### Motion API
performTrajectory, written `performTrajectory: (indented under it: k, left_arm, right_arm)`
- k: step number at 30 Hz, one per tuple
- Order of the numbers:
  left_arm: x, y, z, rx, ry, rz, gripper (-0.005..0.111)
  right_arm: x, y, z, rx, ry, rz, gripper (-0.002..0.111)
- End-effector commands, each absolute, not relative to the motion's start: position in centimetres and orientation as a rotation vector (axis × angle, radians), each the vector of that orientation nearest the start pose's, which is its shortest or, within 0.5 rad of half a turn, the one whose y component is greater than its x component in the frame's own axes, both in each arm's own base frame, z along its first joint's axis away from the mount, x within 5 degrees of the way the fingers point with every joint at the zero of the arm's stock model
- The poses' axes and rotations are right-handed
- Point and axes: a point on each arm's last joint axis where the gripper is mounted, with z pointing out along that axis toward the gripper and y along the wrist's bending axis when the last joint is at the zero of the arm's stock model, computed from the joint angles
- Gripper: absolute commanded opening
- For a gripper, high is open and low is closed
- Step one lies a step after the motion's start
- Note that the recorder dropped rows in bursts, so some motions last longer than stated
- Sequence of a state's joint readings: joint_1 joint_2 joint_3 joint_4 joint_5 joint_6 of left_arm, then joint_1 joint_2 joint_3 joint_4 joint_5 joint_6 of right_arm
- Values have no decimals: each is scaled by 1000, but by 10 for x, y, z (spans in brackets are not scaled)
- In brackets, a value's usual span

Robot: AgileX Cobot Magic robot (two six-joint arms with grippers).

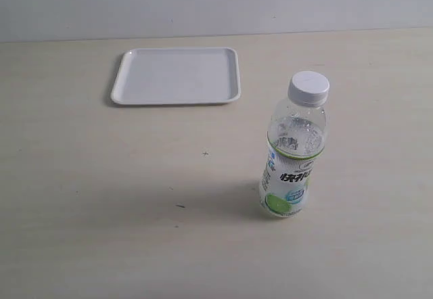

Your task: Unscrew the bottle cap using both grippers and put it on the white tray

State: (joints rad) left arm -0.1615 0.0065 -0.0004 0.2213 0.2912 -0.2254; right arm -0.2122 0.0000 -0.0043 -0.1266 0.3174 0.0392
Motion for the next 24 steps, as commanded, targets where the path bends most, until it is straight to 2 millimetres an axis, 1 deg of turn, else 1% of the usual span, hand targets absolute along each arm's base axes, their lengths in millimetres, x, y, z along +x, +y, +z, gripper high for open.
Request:
performTrajectory:
  k: [1,3,5,8,10,11,13,14,15,16,17,18,19,20,21,23,24]
  left_arm:
    - [56,-8,210,-42,1522,-291,0]
    - [53,-10,225,-35,1357,-343,0]
    - [49,-11,238,-76,1217,-457,0]
    - [40,-12,255,-98,1009,-607,0]
    - [31,-12,266,-78,848,-657,0]
    - [27,-11,274,-64,786,-665,0]
    - [23,-11,303,-49,733,-667,0]
    - [25,-12,316,-36,737,-657,0]
    - [36,-19,346,35,787,-599,0]
    - [46,-25,354,102,829,-560,0]
    - [70,-40,367,269,910,-496,0]
    - [80,-46,369,331,951,-494,0]
    - [109,-61,359,456,1092,-541,0]
    - [120,-67,351,499,1146,-578,1]
    - [137,-76,336,574,1221,-632,5]
    - [159,-88,312,676,1308,-715,15]
    - [171,-95,295,742,1348,-775,27]
  right_arm:
    - [52,-15,185,151,1794,-247,0]
    - [52,-15,185,151,1794,-247,0]
    - [52,-15,185,151,1794,-247,0]
    - [52,-15,185,151,1794,-247,0]
    - [52,-15,185,151,1794,-247,0]
    - [52,-15,185,151,1794,-247,0]
    - [52,-15,185,151,1794,-247,0]
    - [52,-15,185,151,1794,-247,0]
    - [52,-15,185,151,1794,-247,0]
    - [52,-15,185,151,1794,-247,0]
    - [52,-15,185,151,1794,-247,0]
    - [52,-15,185,151,1794,-247,0]
    - [52,-15,185,151,1794,-247,0]
    - [52,-15,185,151,1794,-247,0]
    - [52,-15,185,151,1794,-247,0]
    - [52,-15,185,151,1794,-247,0]
    - [52,-15,185,151,1794,-247,0]
